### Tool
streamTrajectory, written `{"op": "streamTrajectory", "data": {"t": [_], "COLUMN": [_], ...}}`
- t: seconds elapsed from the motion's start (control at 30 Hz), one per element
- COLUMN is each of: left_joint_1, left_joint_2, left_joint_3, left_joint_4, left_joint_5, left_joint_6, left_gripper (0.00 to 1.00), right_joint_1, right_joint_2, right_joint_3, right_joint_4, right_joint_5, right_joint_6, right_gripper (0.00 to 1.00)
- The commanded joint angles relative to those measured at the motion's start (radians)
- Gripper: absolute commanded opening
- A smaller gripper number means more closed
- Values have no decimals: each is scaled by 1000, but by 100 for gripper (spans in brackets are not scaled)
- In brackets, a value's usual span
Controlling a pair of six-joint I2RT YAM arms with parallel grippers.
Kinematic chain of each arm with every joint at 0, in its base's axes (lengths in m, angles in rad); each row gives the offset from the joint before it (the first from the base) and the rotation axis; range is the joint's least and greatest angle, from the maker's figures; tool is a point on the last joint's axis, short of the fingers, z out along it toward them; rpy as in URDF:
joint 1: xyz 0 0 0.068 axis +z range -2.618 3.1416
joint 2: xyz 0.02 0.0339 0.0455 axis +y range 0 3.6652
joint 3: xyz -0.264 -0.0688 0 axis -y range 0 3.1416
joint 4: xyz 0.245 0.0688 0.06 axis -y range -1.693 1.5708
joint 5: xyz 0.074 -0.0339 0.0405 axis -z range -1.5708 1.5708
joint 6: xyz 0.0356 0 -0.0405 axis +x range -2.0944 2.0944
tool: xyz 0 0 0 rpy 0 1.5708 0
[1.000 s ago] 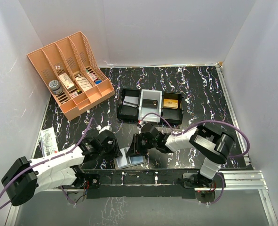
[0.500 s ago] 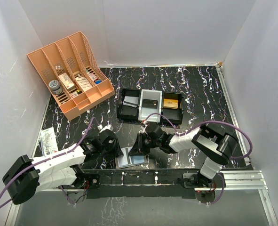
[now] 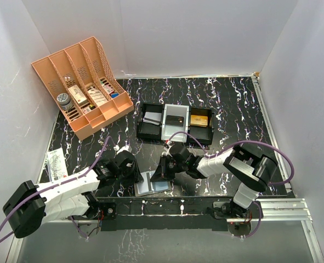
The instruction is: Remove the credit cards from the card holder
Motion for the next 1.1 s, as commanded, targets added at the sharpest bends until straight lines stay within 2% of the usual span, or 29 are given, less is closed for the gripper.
{"op": "streamTrajectory", "data": {"t": [0.0, 0.37, 0.6, 0.8, 0.93, 1.07], "left_joint_1": [1, 0, 1, 0, 2, -3], "left_joint_2": [-8, -79, -197, -140, -55, 34], "left_joint_3": [2, 16, 88, 121, 106, 87], "left_joint_4": [-44, -92, -149, -51, 78, 131], "left_joint_5": [-20, -75, -149, -21, 90, 138], "left_joint_6": [11, -8, 23, 76, 77, 51], "left_gripper": [34, 31, 47, 52, 52, 48], "right_joint_1": [-11, -29, -30, -34, -35, -39], "right_joint_2": [-40, -32, -20, -11, -19, -23], "right_joint_3": [3, -4, 3, 12, 13, 12], "right_joint_4": [-16, -22, -32, -36, -46, -50], "right_joint_5": [17, -13, -6, -11, 4, 8], "right_joint_6": [-42, -54, -62, -67, -71, -72], "right_gripper": [4, 4, 4, 3, 4, 4]}}
